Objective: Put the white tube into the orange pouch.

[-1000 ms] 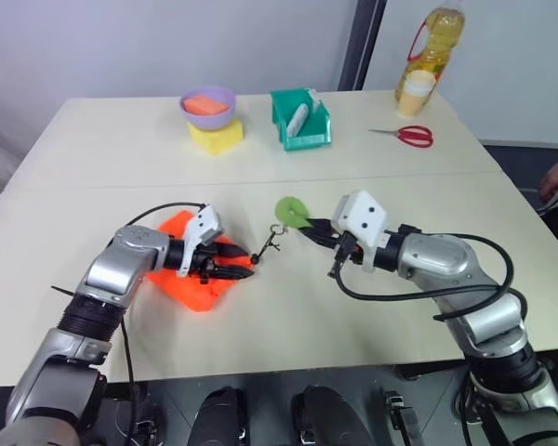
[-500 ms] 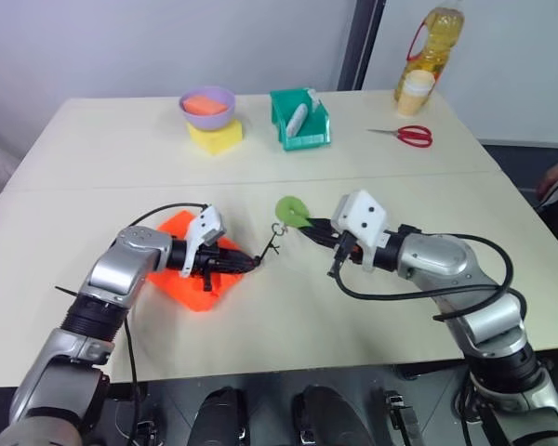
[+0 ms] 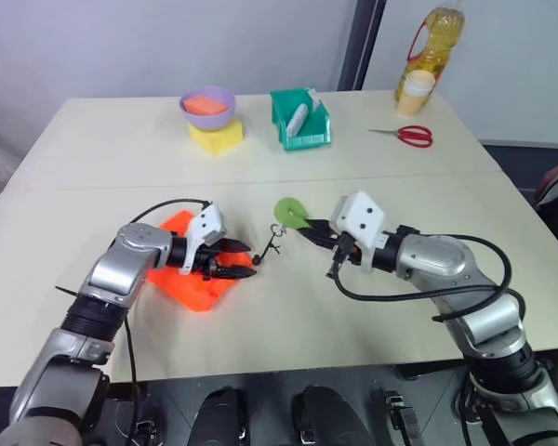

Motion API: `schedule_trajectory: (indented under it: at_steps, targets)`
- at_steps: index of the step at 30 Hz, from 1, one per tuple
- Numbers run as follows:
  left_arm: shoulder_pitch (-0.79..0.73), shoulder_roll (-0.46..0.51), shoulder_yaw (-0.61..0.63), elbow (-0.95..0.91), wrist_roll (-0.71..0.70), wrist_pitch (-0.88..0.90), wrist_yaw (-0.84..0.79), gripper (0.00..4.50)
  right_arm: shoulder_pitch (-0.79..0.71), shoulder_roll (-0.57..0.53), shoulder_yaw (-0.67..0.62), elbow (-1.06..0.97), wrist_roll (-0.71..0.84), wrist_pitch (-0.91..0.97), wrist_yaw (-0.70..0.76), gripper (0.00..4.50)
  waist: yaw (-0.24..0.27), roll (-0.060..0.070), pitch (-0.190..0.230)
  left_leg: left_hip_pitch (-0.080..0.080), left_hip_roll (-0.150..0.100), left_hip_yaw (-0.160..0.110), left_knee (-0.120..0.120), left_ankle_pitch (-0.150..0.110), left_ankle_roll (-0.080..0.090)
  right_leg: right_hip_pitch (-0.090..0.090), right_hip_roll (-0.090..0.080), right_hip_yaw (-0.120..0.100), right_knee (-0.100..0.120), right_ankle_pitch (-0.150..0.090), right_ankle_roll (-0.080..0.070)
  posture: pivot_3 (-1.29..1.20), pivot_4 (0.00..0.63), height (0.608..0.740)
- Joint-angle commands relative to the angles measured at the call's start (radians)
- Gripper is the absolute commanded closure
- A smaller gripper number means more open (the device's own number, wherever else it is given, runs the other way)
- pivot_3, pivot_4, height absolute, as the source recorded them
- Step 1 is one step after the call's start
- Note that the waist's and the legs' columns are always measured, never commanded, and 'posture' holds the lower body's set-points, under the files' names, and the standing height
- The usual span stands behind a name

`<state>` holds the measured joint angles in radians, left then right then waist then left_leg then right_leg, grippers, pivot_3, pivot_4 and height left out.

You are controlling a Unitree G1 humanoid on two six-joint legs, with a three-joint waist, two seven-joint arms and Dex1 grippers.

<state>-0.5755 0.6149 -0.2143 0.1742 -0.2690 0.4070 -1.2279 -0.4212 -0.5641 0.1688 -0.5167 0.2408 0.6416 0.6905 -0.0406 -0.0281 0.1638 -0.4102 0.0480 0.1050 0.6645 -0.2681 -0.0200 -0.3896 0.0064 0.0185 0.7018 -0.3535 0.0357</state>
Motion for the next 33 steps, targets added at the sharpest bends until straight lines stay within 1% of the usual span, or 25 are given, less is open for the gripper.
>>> schedule_trajectory:
  at_steps: [1,17,18,19,20,21,23,24,33]
  targets:
    - [-0.013,-0.009,0.013,-0.023,0.008,-0.046,0.004,1.32,-0.01,0.001,-0.009,-0.053,0.012,-0.006,-0.004,4.5,0.0,0.0,0.0,0.0,0.0,0.0,0.0,0.0,0.0,0.0,0.0,0.0,0.0,0.0,0.0,0.0,0.15,0.74]
    - [-0.002,-0.021,-0.002,-0.014,0.038,-0.085,-0.008,1.32,-0.01,0.002,-0.007,-0.055,0.012,-0.005,-0.004,4.5,0.0,0.0,0.0,0.0,0.0,0.0,0.0,0.0,0.0,0.0,0.0,0.0,0.0,0.0,0.0,0.0,0.15,0.74]
    - [0.0,-0.022,-0.003,-0.015,0.04,-0.086,-0.008,1.83,-0.01,0.002,-0.006,-0.055,0.012,-0.005,-0.004,4.5,0.0,0.0,0.0,0.0,0.0,0.0,0.0,0.0,0.0,0.0,0.0,0.0,0.0,0.0,0.0,0.0,0.15,0.74]
    - [0.001,-0.022,-0.005,-0.016,0.043,-0.087,-0.009,2.11,-0.011,0.003,-0.006,-0.055,0.012,-0.005,-0.004,4.5,0.0,0.0,0.0,0.0,0.0,0.0,0.0,0.0,0.0,0.0,0.0,0.0,0.0,0.0,0.0,0.0,0.15,0.74]
    - [0.003,-0.02,-0.008,-0.016,0.047,-0.087,-0.011,2.53,-0.011,0.003,-0.006,-0.056,0.012,-0.004,-0.004,4.5,0.0,0.0,0.0,0.0,0.0,0.0,0.0,0.0,0.0,0.0,0.0,0.0,0.0,0.0,0.0,0.0,0.15,0.74]
    - [0.005,-0.018,-0.01,-0.017,0.05,-0.086,-0.013,3.12,-0.011,0.003,-0.007,-0.057,0.013,-0.004,-0.005,4.5,-0.001,0.0,0.0,0.0,0.0,0.0,0.0,0.0,0.0,0.0,0.0,0.0,0.0,0.0,0.0,0.0,0.15,0.74]
    - [0.006,-0.015,-0.012,-0.018,0.052,-0.08,-0.017,4.1,-0.012,0.002,-0.008,-0.059,0.014,-0.003,-0.004,4.5,-0.001,0.0,0.0,0.0,0.0,0.0,0.0,0.0,0.0,0.0,0.0,0.0,0.0,0.0,0.0,0.0,0.15,0.74]
    - [0.006,-0.014,-0.011,-0.017,0.051,-0.079,-0.018,4.48,-0.012,0.002,-0.008,-0.058,0.014,-0.003,-0.004,4.5,0.0,0.0,0.0,0.0,0.0,0.0,0.0,0.0,0.0,0.0,0.0,0.0,0.0,0.0,0.0,0.0,0.15,0.74]
    - [-0.004,-0.016,0.018,0.002,0.047,-0.076,-0.003,4.48,-0.019,0.003,-0.006,-0.052,0.012,-0.008,-0.001,4.5,-0.001,0.0,0.0,0.0,0.0,0.0,0.001,0.0,0.0,0.0,0.0,0.0,0.001,0.0,0.0,0.0,0.15,0.74]
